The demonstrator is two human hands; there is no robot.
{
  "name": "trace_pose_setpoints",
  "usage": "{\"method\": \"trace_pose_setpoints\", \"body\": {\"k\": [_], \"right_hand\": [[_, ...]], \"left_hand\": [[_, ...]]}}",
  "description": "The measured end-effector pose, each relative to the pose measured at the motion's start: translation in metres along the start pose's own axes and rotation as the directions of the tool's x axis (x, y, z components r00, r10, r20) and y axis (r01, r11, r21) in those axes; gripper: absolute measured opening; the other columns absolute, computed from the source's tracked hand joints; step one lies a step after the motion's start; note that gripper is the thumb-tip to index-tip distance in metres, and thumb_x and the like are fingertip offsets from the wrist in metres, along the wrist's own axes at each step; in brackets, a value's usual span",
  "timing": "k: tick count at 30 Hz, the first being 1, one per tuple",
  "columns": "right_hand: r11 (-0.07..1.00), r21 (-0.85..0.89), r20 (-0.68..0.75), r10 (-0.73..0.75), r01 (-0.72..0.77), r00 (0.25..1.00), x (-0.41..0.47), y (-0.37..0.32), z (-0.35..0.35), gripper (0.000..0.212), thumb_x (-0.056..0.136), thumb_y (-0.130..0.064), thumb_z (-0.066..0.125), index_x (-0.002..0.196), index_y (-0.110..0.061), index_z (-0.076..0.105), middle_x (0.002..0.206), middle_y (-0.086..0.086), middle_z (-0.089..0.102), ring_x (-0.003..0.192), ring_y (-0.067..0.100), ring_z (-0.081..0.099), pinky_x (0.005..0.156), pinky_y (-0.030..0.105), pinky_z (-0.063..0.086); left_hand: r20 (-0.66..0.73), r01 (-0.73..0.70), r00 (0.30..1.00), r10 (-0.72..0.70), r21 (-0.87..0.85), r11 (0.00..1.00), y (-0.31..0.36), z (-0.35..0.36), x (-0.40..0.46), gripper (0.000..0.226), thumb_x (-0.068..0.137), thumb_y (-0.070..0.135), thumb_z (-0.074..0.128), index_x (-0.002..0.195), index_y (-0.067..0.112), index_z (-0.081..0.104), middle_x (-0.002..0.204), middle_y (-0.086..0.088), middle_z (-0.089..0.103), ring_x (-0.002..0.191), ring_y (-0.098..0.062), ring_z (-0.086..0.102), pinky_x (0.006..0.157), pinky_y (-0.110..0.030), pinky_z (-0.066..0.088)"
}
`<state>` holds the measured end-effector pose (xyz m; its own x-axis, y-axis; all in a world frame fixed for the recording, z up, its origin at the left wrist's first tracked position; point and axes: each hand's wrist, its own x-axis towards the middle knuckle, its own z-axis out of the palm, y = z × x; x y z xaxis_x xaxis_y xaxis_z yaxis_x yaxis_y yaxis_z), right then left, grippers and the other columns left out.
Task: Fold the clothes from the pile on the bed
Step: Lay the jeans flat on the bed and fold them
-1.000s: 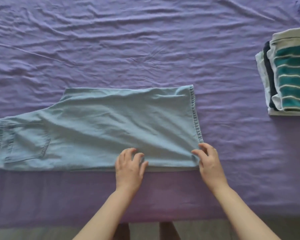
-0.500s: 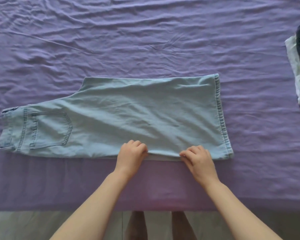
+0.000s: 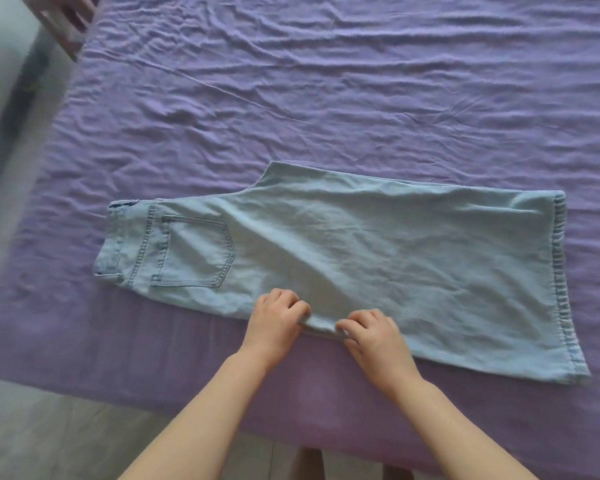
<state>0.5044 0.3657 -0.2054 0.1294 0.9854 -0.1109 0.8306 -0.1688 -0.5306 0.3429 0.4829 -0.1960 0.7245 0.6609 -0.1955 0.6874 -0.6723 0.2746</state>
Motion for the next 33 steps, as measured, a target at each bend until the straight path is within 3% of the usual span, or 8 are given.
{"method": "trace_pose_setpoints", "body": {"k": [7, 10, 13, 16, 20, 24, 28, 33], "right_hand": [[0.995, 0.074, 0.006, -0.063, 0.062, 0.998, 0.069, -0.078, 0.055, 0.037, 0.051, -0.001, 0.084, 0.081, -0.021, 0.073, 0.075, 0.0, 0.065, 0.065, 0.028, 0.061, 0.051, 0.034, 0.045], [0.985, 0.166, 0.097, -0.062, 0.045, 0.993, 0.086, -0.103, 0.072, 0.012, 0.073, -0.012, 0.077, 0.081, -0.02, 0.074, 0.076, 0.002, 0.065, 0.072, 0.03, 0.061, 0.062, 0.035, 0.042], [0.981, 0.18, 0.25, 0.026, -0.073, 0.968, 0.095, -0.108, 0.077, 0.011, 0.085, -0.031, 0.066, 0.086, -0.024, 0.074, 0.081, -0.003, 0.065, 0.081, 0.021, 0.059, 0.069, 0.033, 0.041], [0.975, 0.207, 0.263, 0.025, -0.082, 0.964, 0.112, -0.114, 0.078, 0.015, 0.088, -0.03, 0.063, 0.101, -0.027, 0.069, 0.093, -0.009, 0.064, 0.084, 0.016, 0.061, 0.069, 0.029, 0.046], [0.971, -0.058, 0.011, -0.23, 0.23, 0.973, 0.153, -0.143, 0.092, 0.037, 0.076, -0.024, 0.075, 0.112, -0.019, 0.067, 0.118, 0.007, 0.064, 0.107, 0.035, 0.06, 0.086, 0.044, 0.049], [0.907, -0.307, 0.205, -0.232, 0.288, 0.951, 0.175, -0.157, 0.11, 0.052, 0.086, -0.053, 0.036, 0.128, -0.029, 0.057, 0.14, 0.014, 0.047, 0.131, 0.039, 0.039, 0.101, 0.062, 0.034], [0.923, -0.301, 0.228, -0.172, 0.238, 0.958, 0.191, -0.167, 0.124, 0.063, 0.089, -0.069, 0.02, 0.143, -0.038, 0.031, 0.154, 0.009, 0.021, 0.144, 0.032, 0.011, 0.11, 0.059, 0.007], [0.899, -0.353, 0.317, -0.145, 0.258, 0.937, 0.201, -0.175, 0.134, 0.078, 0.08, -0.08, 0.019, 0.143, -0.037, 0.031, 0.154, 0.008, 0.022, 0.143, 0.032, 0.007, 0.109, 0.063, 0.004]], "left_hand": [[-0.074, 0.069, 0.995, -0.066, 0.035, 0.997, -0.101, -0.023, -0.019, 0.027, 0.047, 0.007, 0.088, 0.063, 0.016, 0.068, 0.066, -0.003, 0.062, 0.06, -0.026, 0.061, 0.052, -0.032, 0.048], [0.101, 0.114, 0.988, -0.115, 0.016, 0.993, -0.128, -0.028, -0.027, 0.009, 0.074, 0.023, 0.074, 0.083, 0.02, 0.071, 0.087, 0.001, 0.066, 0.087, -0.025, 0.059, 0.073, -0.033, 0.041], [0.223, 0.105, 0.97, -0.1, -0.008, 0.994, -0.151, -0.032, -0.03, 0.027, 0.085, 0.048, 0.06, 0.092, 0.025, 0.071, 0.099, 0.006, 0.065, 0.101, -0.018, 0.051, 0.08, -0.03, 0.031], [-0.009, 0.159, 0.987, -0.16, -0.059, 0.985, -0.178, -0.037, -0.033, 0.029, 0.081, 0.05, 0.065, 0.081, 0.023, 0.074, 0.094, 0.004, 0.067, 0.101, -0.022, 0.053, 0.082, -0.033, 0.031], [-0.112, 0.567, 0.819, -0.563, -0.004, 0.824, -0.23, -0.046, -0.034, 0.054, 0.082, 0.055, 0.06, 0.13, 0.032, 0.051, 0.146, -0.006, 0.034, 0.139, -0.028, 0.021, 0.113, -0.045, 0.015], [0.061, 0.78, 0.625, -0.778, -0.057, 0.623, -0.272, -0.054, -0.027, 0.106, 0.071, 0.074, 0.055, 0.15, 0.029, 0.0, 0.158, -0.009, -0.006, 0.145, -0.029, -0.004, 0.114, -0.053, 0.007], [0.11, 0.868, 0.481, -0.87, -0.198, 0.455, -0.302, -0.06, -0.018, 0.12, 0.063, 0.074, 0.065, 0.15, 0.019, 0.003, 0.152, -0.017, 0.019, 0.139, -0.035, 0.02, 0.111, -0.046, 0.022], [0.084, 0.808, 0.562, -0.823, -0.266, 0.525, -0.319, -0.073, -0.008, 0.094, 0.069, 0.058, 0.072, 0.142, 0.013, 0.032, 0.133, -0.017, 0.046, 0.123, -0.034, 0.044, 0.101, -0.038, 0.034]]}}
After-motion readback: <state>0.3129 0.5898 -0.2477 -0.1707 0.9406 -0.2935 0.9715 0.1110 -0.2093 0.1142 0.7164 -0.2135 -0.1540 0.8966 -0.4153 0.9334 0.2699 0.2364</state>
